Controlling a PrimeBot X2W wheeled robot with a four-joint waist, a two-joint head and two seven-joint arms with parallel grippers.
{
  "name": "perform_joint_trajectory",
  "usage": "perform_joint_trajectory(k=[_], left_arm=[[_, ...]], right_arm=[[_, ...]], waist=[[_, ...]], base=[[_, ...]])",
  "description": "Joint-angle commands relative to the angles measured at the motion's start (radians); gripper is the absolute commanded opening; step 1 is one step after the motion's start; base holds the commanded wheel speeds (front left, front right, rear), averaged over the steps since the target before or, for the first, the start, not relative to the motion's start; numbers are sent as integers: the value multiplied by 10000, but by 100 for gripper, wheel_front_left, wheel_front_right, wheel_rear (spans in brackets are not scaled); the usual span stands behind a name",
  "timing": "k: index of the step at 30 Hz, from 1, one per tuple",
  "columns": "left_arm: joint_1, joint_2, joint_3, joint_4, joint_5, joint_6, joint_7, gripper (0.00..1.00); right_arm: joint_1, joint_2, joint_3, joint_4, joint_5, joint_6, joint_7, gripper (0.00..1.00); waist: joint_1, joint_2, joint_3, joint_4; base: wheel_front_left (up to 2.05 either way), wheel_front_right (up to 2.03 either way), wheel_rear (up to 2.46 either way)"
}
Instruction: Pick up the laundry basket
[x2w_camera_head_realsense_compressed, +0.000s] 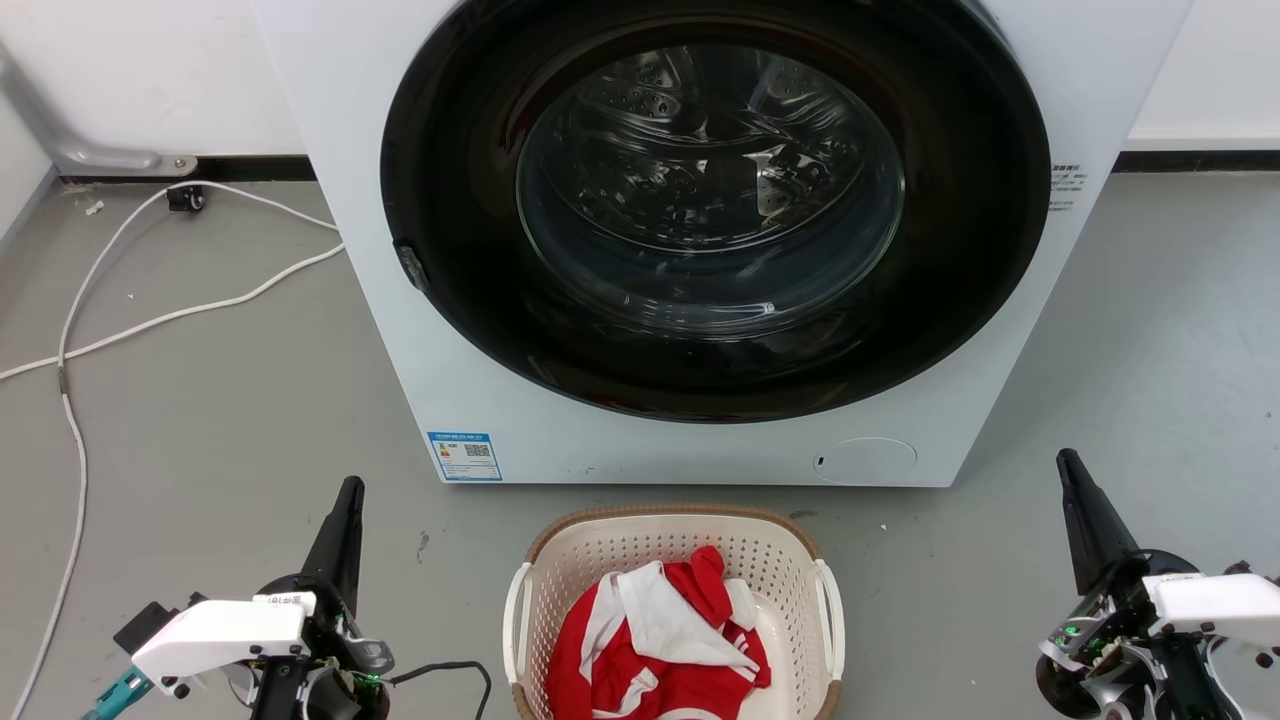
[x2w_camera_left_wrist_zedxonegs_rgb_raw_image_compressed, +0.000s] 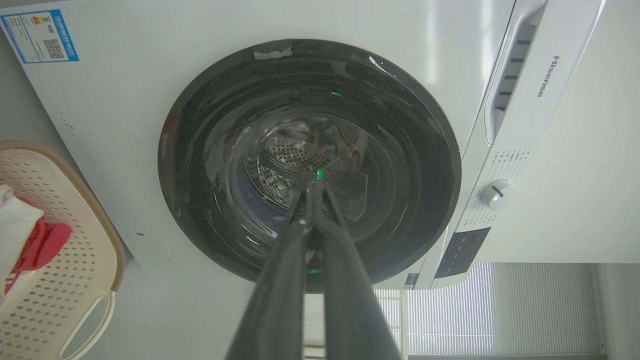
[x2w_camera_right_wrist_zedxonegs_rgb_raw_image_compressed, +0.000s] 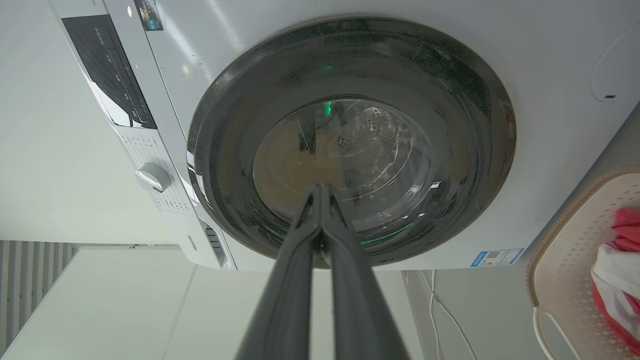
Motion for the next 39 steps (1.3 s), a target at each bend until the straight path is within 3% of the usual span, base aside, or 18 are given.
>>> perform_joint_trajectory(k=[1, 39], left_arm=[[-105, -4, 38, 13, 33, -40, 18, 0], [-107, -20, 59, 14, 43, -38, 38, 0]], right_arm=[[-99, 23, -9, 7, -38, 0, 26, 0], [-100, 29, -17, 7, -50, 0, 36, 0]], waist=[[0, -1, 0, 0], [0, -1, 0, 0]], base=[[0, 0, 0], [0, 0, 0]])
